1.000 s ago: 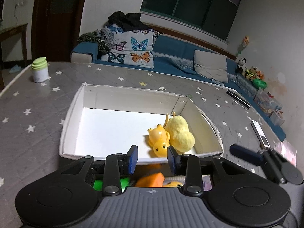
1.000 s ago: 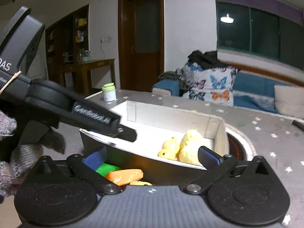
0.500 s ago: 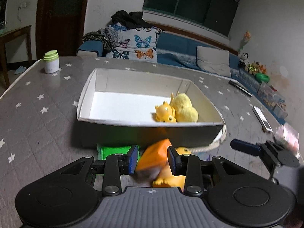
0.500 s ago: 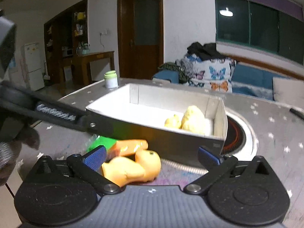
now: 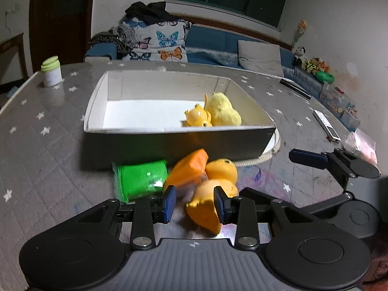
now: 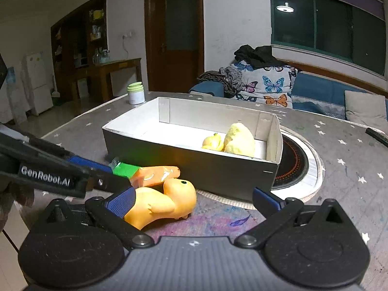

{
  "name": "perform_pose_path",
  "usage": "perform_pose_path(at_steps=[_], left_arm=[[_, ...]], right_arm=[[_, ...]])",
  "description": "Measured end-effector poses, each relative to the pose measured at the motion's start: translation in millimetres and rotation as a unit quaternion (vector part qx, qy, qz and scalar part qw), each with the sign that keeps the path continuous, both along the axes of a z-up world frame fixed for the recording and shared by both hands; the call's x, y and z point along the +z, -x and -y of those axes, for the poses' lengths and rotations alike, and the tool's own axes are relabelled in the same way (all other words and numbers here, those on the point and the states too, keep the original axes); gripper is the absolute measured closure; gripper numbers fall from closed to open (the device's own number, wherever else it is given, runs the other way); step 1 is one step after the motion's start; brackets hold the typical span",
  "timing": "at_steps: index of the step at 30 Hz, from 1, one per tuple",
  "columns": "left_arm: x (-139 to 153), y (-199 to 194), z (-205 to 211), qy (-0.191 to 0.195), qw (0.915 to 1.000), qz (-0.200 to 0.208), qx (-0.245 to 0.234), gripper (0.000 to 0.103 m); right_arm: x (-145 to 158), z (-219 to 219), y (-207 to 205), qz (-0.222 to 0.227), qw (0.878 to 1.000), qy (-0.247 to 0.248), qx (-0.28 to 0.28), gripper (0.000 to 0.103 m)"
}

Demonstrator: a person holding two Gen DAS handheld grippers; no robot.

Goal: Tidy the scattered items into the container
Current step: 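Move the left tool to the yellow duck-shaped figure and grasp it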

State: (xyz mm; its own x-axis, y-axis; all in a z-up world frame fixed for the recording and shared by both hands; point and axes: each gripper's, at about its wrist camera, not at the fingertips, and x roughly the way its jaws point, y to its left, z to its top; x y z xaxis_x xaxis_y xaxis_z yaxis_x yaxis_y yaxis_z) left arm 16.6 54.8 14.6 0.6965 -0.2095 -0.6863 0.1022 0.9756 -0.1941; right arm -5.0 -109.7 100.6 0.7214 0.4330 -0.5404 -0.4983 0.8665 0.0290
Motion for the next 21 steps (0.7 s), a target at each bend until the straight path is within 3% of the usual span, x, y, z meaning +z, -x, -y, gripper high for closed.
perform_pose_path(at_steps=[21], left_arm=[[-15, -11, -10, 0.08, 0.9961, -0.035, 0.006, 0.063]], right_arm=[[-28, -23, -1, -0.036, 0.997, 0.039, 0.049, 0.0]])
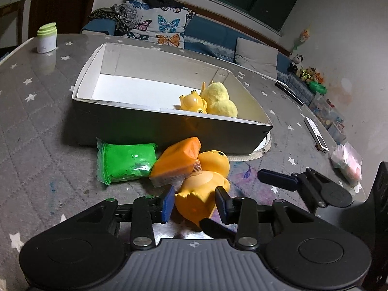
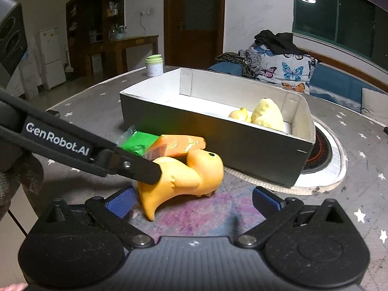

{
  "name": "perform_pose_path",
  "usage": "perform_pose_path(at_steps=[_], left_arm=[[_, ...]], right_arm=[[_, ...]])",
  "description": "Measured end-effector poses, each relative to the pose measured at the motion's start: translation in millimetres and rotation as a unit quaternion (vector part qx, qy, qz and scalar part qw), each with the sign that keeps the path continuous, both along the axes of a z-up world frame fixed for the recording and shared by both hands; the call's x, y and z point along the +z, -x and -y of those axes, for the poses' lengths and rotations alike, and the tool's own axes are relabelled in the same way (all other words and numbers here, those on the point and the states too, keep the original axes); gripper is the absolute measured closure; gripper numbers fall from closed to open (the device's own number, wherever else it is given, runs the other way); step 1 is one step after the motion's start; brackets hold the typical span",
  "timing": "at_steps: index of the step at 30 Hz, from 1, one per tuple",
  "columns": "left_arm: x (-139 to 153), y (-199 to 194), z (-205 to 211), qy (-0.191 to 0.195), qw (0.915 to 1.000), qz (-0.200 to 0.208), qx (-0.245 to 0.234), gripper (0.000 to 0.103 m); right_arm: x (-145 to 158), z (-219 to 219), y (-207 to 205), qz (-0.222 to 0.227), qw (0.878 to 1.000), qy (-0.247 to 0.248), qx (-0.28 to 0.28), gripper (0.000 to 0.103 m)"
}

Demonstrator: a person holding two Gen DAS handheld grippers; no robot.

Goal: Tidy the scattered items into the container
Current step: 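Move the left tool to the yellow duck-shaped figure and grasp it, then lift the yellow figure off the table with the left tool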

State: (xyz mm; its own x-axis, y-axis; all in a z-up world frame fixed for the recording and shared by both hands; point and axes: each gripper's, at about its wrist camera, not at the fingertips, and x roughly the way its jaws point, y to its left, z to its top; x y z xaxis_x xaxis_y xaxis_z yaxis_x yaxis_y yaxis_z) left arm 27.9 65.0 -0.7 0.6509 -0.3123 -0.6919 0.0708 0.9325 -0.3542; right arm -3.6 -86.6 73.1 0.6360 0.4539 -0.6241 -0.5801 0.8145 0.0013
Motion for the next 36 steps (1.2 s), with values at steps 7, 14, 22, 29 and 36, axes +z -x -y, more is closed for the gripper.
perform_pose_path(at_steps=[7, 14, 22, 29, 36], left_arm=[[-1, -3, 0, 0.046, 0.9987, -0.022, 0.003, 0.064], [-4, -9, 11, 0.054, 0.9982, -0.022, -0.014, 0.063], [-6, -19, 16, 0.054, 0.9981, -0.026, -0.012, 0.062], [-10, -29, 14, 0.077, 0.9958, -0.047, -0.016, 0.059], [-13, -37, 13, 0.105, 0.9923, -0.065, -0.008, 0.058]], right_arm=[[-5, -5, -1, -0.003, 1.0, 0.007, 0.005, 0.0], [-7, 4, -9, -0.016, 1.0, -0.004, -0.009, 0.0], [-8, 8, -15, -0.028, 0.999, -0.021, -0.003, 0.001], [-12, 4, -19, -0.043, 0.999, -0.027, 0.012, 0.018], [-13, 3, -22, -0.051, 0.998, -0.031, 0.005, 0.039]])
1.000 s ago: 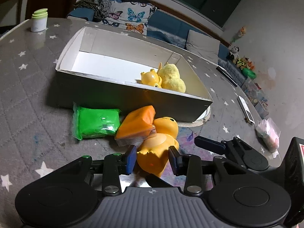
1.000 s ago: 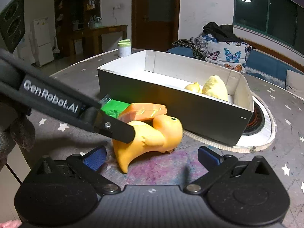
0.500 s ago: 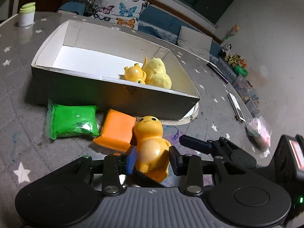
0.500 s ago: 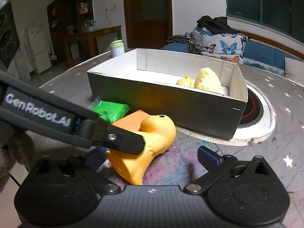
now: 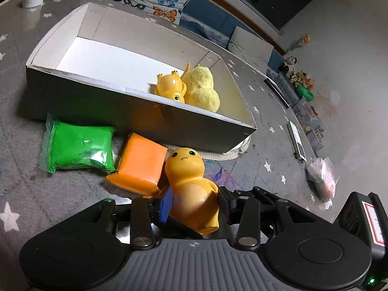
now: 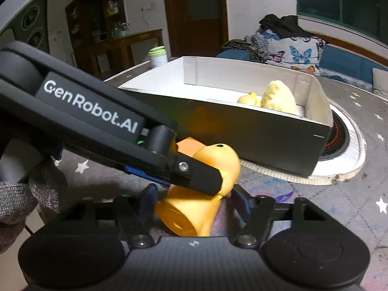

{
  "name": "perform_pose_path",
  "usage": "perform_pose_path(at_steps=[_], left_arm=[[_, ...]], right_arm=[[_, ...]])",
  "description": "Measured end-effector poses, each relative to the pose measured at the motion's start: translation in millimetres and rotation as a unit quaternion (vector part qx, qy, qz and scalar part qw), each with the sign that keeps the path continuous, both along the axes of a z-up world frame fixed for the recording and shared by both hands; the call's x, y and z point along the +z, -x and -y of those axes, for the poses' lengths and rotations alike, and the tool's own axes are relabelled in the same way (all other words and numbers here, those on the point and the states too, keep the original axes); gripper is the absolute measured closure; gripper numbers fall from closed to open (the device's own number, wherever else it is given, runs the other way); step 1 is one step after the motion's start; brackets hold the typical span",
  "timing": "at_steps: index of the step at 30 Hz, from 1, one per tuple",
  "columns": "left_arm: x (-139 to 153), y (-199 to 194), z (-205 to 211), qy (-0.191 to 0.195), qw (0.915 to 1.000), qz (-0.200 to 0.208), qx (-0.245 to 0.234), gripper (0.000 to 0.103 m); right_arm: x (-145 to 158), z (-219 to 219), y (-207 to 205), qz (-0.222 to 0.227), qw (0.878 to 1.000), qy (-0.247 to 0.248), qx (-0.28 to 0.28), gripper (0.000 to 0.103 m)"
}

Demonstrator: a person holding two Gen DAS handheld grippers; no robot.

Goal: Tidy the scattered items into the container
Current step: 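Lift the yellow figure off the table with the left tool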

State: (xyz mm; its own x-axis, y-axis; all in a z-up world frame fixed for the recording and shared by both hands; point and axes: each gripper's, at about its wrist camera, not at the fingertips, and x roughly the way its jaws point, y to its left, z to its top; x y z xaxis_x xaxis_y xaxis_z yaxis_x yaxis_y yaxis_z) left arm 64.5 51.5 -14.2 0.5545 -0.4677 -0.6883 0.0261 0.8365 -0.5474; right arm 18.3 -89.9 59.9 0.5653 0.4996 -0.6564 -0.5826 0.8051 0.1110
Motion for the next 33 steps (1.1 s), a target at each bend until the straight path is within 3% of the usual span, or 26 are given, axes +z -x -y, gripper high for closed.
perform_pose_path(at_steps=[17, 23, 33], left_arm=[[-7, -10, 3, 0.033, 0.9989, -0.019, 0.027, 0.056], [-2, -3, 10, 0.015, 0.9996, -0.004, 0.025, 0.057], [19, 12, 9, 0.018, 0.9989, 0.027, 0.033, 0.06]], right_arm=[[4, 5, 0, -0.017, 1.0, -0.005, -0.018, 0.051], [6, 4, 5, -0.014, 1.0, -0.003, -0.023, 0.053], [22, 2, 20, 0.014, 1.0, -0.01, -0.023, 0.054]])
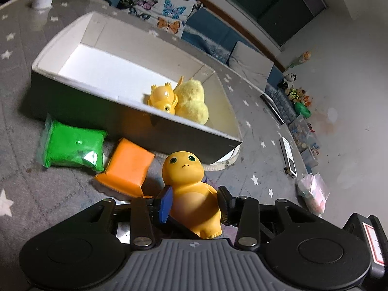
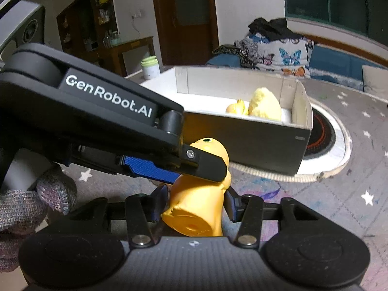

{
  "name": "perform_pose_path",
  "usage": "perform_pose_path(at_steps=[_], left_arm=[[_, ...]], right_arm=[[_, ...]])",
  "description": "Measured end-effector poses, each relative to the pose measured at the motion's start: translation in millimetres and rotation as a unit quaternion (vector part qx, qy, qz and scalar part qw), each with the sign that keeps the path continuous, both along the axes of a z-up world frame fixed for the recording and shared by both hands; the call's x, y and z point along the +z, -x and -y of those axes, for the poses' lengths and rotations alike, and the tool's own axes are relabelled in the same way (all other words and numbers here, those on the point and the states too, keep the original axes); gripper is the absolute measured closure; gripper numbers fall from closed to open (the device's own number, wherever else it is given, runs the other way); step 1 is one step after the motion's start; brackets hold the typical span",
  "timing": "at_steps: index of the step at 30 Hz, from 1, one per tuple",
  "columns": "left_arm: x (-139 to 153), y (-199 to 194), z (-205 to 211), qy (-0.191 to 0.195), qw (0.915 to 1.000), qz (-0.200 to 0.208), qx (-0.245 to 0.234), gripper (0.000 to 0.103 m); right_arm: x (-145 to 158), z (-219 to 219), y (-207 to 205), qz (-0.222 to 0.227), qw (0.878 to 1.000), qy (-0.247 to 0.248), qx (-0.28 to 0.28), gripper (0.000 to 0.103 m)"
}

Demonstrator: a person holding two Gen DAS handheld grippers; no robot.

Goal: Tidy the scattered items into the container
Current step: 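Lift the yellow figure off the table with the left tool, then carry the yellow figure with the left tool over the white box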

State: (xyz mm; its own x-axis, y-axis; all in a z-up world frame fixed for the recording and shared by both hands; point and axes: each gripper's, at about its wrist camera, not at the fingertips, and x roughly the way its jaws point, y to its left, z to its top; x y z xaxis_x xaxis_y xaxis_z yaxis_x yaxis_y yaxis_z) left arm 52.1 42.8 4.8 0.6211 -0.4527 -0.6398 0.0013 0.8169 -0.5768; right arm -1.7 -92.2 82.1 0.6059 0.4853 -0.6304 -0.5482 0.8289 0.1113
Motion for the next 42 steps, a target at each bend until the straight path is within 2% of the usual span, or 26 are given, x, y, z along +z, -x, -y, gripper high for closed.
perform_pose_path(at_steps=[11, 18, 26, 34, 42], left_arm=[[2, -1, -4, 0.004, 1.0, -0.004, 0.008, 0.06], [36, -2, -13, 0.002, 0.9993, 0.032, 0.019, 0.06], [68, -29, -30, -0.005, 0.9972, 0.066, 0.034, 0.06], [60, -77, -50, -0.001, 0.9978, 0.048, 0.047, 0.06], [36, -119, -62, -0.002, 0.9986, 0.015, 0.051, 0.06]], right_arm=[[3, -6, -4, 0.002, 1.0, 0.002, 0.001, 0.055], [29, -11, -11, 0.027, 1.0, -0.008, 0.008, 0.055], [61, -31, -33, 0.078, 0.997, -0.014, 0.014, 0.055], [58, -59, -77, 0.073, 0.997, -0.013, 0.014, 0.056], [36, -76, -126, 0.029, 0.999, -0.016, 0.007, 0.056]])
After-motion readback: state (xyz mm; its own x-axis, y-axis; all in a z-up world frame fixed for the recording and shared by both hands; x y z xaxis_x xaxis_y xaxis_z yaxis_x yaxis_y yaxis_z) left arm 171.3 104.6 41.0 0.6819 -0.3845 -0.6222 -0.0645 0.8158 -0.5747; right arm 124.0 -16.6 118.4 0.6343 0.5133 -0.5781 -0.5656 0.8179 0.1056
